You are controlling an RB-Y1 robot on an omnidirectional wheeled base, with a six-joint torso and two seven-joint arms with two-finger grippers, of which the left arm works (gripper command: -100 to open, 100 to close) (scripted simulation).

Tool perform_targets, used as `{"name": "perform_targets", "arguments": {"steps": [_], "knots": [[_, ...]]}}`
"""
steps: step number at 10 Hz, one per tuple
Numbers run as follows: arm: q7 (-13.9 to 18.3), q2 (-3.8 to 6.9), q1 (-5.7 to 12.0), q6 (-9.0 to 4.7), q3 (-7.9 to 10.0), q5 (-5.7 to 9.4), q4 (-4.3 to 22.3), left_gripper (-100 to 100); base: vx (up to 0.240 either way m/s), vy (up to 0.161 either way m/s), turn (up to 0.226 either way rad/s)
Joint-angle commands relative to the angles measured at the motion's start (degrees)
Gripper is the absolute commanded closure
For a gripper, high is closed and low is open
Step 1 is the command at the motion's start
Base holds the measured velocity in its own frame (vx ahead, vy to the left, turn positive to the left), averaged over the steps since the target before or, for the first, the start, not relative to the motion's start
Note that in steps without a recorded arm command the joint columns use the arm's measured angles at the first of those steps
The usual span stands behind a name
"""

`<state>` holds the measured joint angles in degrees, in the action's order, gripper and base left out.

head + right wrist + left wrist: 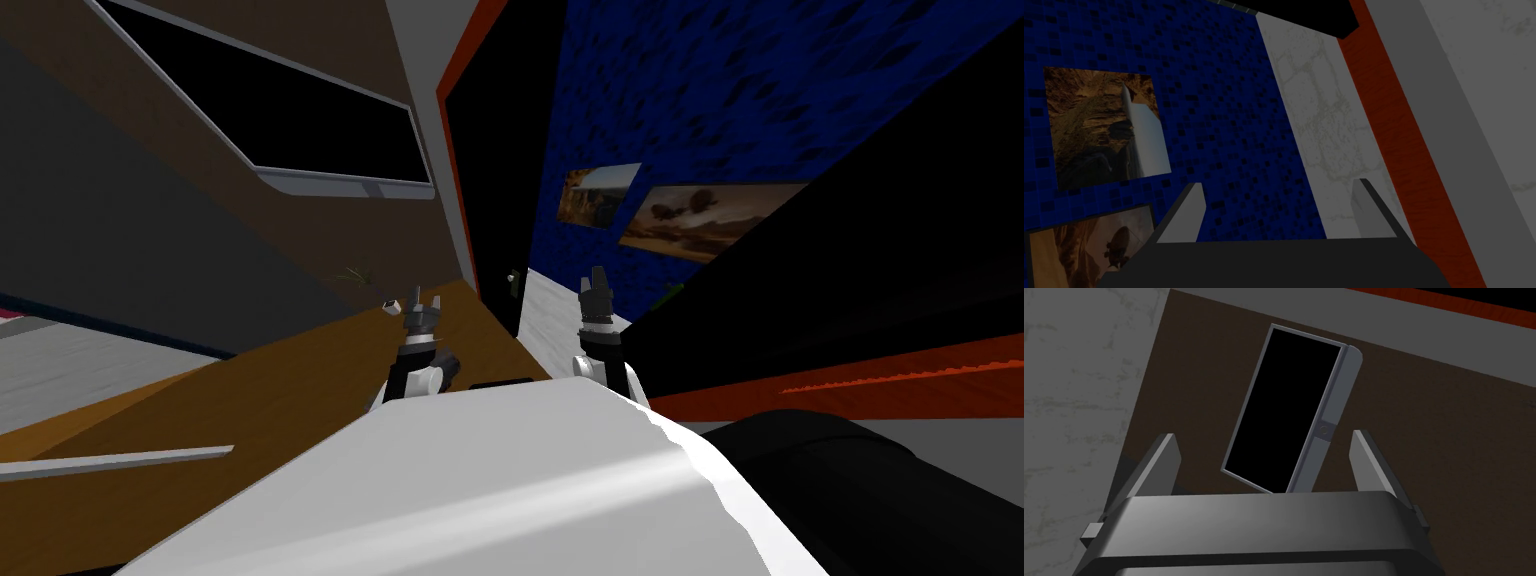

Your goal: Push the door open

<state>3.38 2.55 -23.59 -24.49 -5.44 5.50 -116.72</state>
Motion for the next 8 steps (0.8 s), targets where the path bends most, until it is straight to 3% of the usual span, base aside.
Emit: {"name": "perform_targets", "arguments": {"steps": [1,3,4,8], "knots": [[0.27,0.51,1.01,0.32,-1.26,-0.28,1.82,-100,0.086,0.053,-0.129],[0.66,1.21,2.52,0.80,-2.78,-0.59,4.24,-100,0.087,0.059,-0.141],[1.07,1.90,4.09,1.30,-4.36,-0.91,6.75,-100,0.130,0.077,-0.302],[2.12,3.59,8.18,2.61,-8.48,-1.74,13.30,-100,0.112,0.127,-0.203]]}}
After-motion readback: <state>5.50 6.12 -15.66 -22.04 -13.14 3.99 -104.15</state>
